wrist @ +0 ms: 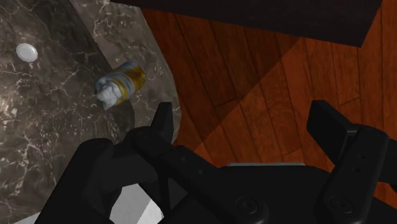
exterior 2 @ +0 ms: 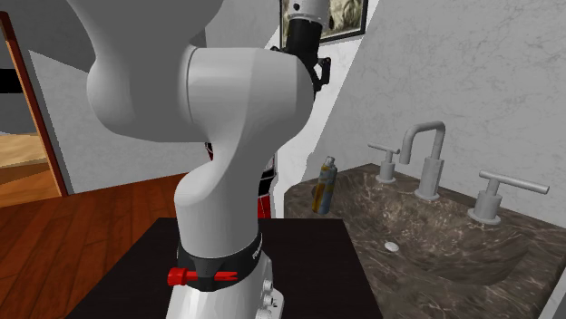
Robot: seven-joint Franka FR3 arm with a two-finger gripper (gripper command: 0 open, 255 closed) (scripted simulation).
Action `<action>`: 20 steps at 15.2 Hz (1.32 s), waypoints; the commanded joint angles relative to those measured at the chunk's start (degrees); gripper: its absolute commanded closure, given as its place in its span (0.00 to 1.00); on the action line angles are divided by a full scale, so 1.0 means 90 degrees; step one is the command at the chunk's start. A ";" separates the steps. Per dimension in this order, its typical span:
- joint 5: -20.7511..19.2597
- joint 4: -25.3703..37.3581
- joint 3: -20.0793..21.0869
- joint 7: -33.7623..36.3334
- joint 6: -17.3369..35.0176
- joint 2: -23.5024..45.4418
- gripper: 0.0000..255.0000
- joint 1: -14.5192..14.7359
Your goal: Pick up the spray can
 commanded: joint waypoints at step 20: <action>0.3612 0.1000 -0.4128 -0.6676 0.2959 0.5360 0.00 0.2352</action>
